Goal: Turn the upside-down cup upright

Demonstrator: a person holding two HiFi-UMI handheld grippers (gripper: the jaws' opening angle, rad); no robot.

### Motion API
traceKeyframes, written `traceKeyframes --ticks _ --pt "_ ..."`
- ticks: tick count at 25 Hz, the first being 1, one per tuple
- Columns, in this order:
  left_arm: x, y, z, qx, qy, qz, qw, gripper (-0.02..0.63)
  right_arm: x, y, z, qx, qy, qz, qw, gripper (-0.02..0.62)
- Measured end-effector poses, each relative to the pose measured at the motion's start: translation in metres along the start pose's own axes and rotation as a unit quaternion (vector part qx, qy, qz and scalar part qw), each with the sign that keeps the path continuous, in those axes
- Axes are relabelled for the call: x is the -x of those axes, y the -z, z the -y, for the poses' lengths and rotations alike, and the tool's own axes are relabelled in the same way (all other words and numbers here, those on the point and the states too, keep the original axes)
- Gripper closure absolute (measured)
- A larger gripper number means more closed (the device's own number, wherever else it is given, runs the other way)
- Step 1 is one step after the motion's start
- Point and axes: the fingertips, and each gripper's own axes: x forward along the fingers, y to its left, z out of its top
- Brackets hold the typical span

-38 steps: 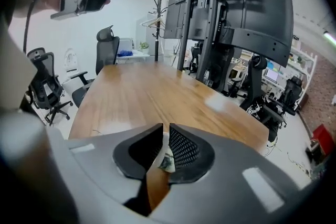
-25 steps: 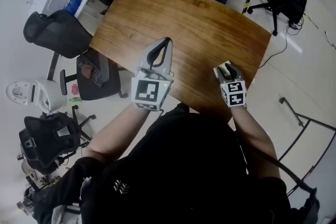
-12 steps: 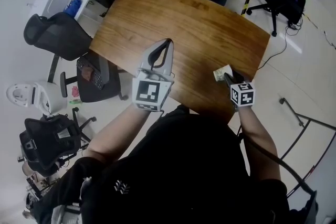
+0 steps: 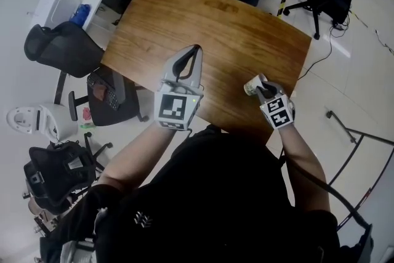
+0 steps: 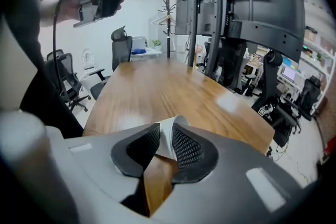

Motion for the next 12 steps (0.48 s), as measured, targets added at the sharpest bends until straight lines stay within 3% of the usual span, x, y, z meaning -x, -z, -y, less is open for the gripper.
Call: traceKeyframes --ticks 4,12 --pt "-0.006 0.000 0.005 0.003 0.009 0.004 1.0000 0.606 0.005 -0.004 -0.008 0.053 0.004 -0.015 0.998 0.578" --pt "-0.015 -0.001 0.008 0.004 0.022 0.008 0.9997 0.606 -0.003 0.013 -0.022 0.096 -0.018 -0.078 0.992 0.581"
